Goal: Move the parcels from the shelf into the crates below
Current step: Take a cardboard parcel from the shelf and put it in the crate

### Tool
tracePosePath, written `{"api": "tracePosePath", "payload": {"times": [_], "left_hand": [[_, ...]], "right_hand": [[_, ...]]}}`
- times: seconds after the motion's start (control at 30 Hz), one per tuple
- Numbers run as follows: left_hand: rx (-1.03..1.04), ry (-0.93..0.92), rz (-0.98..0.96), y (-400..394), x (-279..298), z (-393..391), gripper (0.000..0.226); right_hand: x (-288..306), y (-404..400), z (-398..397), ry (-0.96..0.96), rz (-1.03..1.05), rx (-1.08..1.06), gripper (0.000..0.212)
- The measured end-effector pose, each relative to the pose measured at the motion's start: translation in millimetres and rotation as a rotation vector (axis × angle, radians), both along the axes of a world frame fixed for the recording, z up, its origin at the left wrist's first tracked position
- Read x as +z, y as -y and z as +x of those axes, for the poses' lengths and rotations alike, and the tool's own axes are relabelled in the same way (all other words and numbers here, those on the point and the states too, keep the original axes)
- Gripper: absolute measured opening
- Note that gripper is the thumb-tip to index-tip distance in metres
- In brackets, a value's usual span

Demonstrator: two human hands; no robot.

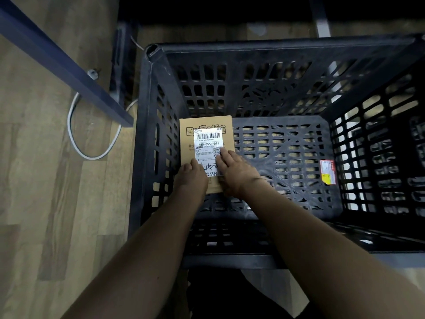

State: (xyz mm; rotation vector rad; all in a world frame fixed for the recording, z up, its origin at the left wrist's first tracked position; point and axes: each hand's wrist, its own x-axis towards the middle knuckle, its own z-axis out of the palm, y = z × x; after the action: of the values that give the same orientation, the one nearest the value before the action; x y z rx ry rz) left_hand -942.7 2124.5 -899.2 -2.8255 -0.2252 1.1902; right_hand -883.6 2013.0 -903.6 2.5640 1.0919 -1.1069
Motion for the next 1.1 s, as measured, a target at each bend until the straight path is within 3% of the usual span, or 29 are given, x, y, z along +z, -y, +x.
{"api": "tracePosePath", "payload": {"times": [0.13, 0.33, 0.53, 0.87, 1.1], "left_hand": [[-0.019, 0.087, 0.013, -2.9, -6.5, -1.9, 0.061], [-0.062, 0.08, 0.017, -2.5, -4.0, -3.7, 0.066], [-0.08, 0.079, 0.015, -2.4, 1.8, -3.4, 0.072], [0.025, 0.095, -0.041, -15.9, -17.7, -0.8, 0.043], [0.113, 0.14, -0.097, -15.6, -15.7, 3.5, 0.042]], "right_hand": [[0.8, -0.4, 1.3, 0.04, 0.014, 0.016, 0.096], [1.6, 0.8, 4.4, 0.049, 0.023, 0.035, 0.112], [7.4, 2.4, 0.7, 0.053, 0.039, 0.003, 0.099], [2.2, -0.1, 2.4, 0.022, 0.014, -0.04, 0.092], [2.2, -0.4, 4.4, 0.048, 0.002, -0.023, 0.085]]}}
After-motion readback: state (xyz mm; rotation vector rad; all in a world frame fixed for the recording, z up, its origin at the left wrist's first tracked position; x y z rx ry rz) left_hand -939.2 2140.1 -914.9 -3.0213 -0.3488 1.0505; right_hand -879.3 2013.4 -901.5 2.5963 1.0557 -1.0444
